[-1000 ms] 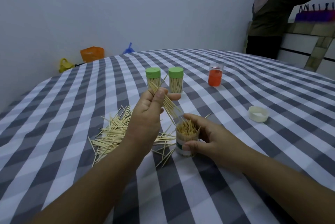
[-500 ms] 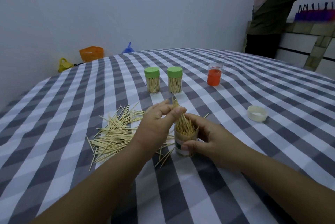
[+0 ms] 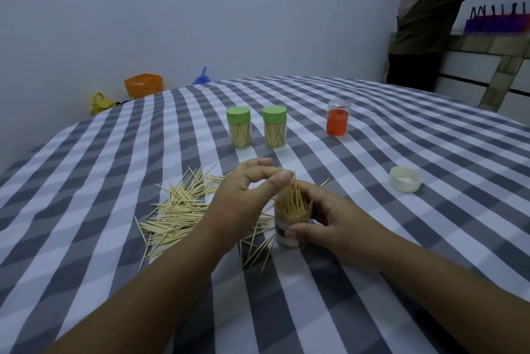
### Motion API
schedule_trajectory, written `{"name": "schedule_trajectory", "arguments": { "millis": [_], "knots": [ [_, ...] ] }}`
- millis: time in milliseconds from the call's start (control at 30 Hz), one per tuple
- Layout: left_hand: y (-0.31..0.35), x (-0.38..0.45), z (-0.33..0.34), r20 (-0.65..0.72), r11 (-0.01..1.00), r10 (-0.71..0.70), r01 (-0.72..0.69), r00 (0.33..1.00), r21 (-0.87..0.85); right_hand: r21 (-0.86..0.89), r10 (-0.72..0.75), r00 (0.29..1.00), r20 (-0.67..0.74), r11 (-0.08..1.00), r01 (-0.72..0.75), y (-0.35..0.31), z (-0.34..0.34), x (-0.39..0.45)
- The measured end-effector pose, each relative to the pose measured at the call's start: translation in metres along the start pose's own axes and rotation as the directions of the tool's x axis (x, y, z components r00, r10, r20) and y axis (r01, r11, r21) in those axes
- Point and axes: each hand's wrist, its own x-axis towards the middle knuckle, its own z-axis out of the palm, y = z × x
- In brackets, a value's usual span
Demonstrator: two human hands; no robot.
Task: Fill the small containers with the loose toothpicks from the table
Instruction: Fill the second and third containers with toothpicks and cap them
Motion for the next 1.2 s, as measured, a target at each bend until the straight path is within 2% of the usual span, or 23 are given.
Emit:
{"name": "schedule_trajectory", "arguments": {
  "millis": [133, 300, 433, 567, 667, 833, 1000, 1100, 1200],
  "knots": [
    [0.001, -0.001, -0.002, 0.078, 0.995, -0.032, 0.024, 0.996, 0.096, -0.037, -0.003, 1.0, 0.003, 0.999, 0.003, -0.001, 0.0, 0.0],
    [0.008, 0.0, -0.013, 0.109, 0.998, -0.06, 0.06, 0.992, -0.002, -0.029, 0.007, 1.0, -0.003, 1.0, -0.007, -0.002, 0.0, -0.001],
    [0.003, 0.003, -0.024, 0.285, 0.993, -0.111, 0.096, 0.952, 0.066, 0.004, 0.016, 1.0, 0.005, 1.0, -0.016, -0.002, 0.001, -0.001],
    [-0.001, 0.003, -0.014, 0.369, 0.992, -0.102, 0.121, 0.924, -0.03, 0.097, 0.065, 0.998, -0.022, 0.993, -0.063, -0.003, 0.002, -0.002],
    [-0.005, 0.003, -0.009, 0.367, 0.995, -0.063, 0.089, 0.928, -0.053, 0.141, 0.112, 0.993, -0.039, 0.984, -0.105, -0.005, -0.001, -0.003],
    [-0.009, 0.003, -0.009, 0.381, 0.999, -0.05, 0.046, 0.923, 0.02, -0.063, 0.098, 0.995, -0.004, 0.993, -0.098, -0.008, -0.006, -0.005],
    [-0.012, 0.004, -0.005, 0.343, 0.998, -0.026, 0.008, 0.939, 0.054, 0.08, 0.052, 0.981, -0.187, 0.996, -0.038, -0.021, -0.003, -0.003],
    [-0.015, 0.001, 0.001, 0.274, 0.997, -0.001, -0.021, 0.962, 0.074, 0.011, 0.004, 0.956, -0.295, 1.0, -0.001, -0.025, 0.008, 0.001],
    [-0.018, 0.001, 0.005, 0.248, 0.994, 0.007, -0.035, 0.969, 0.106, 0.0, -0.005, 0.944, -0.329, 1.0, 0.005, -0.023, 0.013, 0.005]
  ]
}}
